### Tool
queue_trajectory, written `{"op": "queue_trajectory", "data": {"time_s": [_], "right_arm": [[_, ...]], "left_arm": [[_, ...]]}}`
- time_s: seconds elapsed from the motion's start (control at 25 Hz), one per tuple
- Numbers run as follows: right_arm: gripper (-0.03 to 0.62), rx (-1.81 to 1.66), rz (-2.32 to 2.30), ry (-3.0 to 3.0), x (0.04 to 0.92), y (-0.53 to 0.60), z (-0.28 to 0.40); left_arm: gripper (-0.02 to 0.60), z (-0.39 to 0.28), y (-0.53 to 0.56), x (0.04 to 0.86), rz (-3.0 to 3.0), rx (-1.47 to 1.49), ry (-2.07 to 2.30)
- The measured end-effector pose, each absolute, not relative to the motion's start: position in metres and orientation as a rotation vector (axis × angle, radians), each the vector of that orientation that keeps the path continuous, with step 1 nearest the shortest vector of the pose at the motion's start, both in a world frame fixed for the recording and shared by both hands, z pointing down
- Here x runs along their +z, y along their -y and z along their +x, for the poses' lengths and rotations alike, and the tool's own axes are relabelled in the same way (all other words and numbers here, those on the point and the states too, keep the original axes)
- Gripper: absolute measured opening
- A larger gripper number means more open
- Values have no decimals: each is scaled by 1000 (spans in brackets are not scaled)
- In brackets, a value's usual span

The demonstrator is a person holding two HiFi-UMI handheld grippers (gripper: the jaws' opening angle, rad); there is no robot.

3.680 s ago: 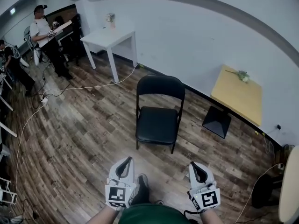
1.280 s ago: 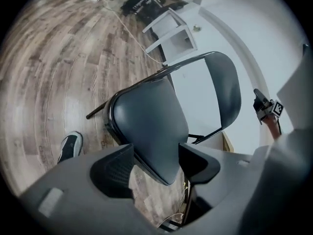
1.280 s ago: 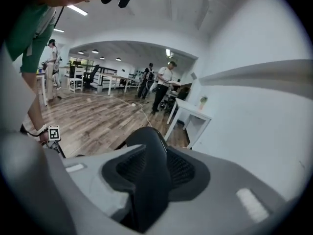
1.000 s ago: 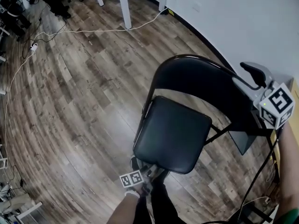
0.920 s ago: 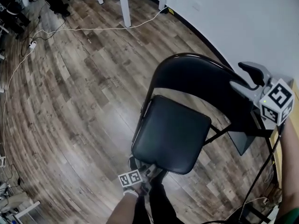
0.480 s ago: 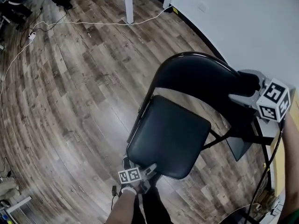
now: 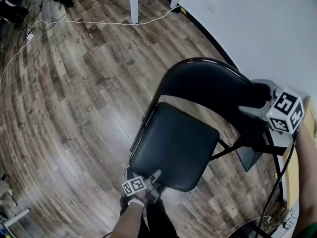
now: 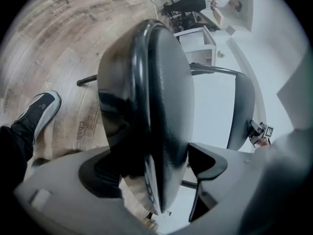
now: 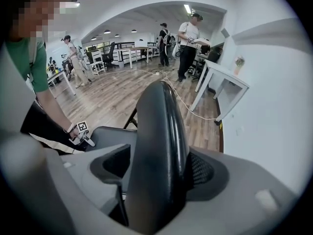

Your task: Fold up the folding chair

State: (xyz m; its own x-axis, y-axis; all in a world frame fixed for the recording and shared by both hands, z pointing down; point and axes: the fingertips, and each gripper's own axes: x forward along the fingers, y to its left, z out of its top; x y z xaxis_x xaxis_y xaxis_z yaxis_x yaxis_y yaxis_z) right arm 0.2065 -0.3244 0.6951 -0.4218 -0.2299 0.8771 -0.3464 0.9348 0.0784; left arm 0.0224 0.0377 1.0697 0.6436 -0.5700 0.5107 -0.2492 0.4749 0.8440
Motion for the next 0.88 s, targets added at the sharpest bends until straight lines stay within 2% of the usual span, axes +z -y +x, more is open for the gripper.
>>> {"op": "queue_trajectory", "data": {"time_s": [0.4, 0.56, 0.88], "right_arm": [[293, 144, 428, 2071, 644, 299, 185], [196, 142, 483, 2085, 615, 277, 175], [179, 47, 534, 2077, 569, 240, 159]], "left_arm": [[423, 17, -21, 1006, 1091, -312, 877], [423, 18, -14, 969, 1090, -323, 876], [425, 26, 20, 896, 1075, -356, 926]]}}
